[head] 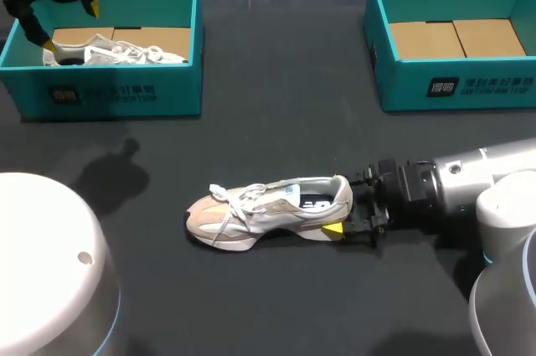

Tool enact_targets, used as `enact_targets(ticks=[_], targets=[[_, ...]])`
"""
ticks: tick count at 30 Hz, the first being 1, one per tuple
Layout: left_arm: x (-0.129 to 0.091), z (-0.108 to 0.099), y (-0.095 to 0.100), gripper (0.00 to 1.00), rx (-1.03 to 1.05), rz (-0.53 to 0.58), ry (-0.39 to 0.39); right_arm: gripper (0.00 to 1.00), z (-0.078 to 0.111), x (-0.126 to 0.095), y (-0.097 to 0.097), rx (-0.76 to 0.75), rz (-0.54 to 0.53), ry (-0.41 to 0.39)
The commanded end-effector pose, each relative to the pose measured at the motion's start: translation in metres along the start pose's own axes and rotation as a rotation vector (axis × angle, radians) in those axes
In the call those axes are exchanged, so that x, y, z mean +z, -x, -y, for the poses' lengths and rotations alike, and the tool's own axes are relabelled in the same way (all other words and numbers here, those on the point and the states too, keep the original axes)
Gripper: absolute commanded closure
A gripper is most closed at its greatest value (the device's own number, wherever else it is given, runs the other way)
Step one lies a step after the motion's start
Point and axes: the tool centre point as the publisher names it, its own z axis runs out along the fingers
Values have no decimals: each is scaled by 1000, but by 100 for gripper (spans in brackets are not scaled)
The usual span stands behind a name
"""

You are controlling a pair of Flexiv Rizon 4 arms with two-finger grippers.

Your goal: Take the shoe out of the shoebox, open the shoe tongue, remove and reinsert the insole, then place the shoe into the shoebox

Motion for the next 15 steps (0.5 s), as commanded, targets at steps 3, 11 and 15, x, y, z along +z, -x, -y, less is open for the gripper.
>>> enact_targets(ticks=[3,11,15], targets=[[1,0,-3,0,1,7,4,100,-1,0,-1,-1,1,-3],[4,16,-9,0,-126,29,32,100,-1,0,-1,-1,1,-3],[3,37,-17,0,-292,74,72,100,-1,0,-1,-1,1,-3]])
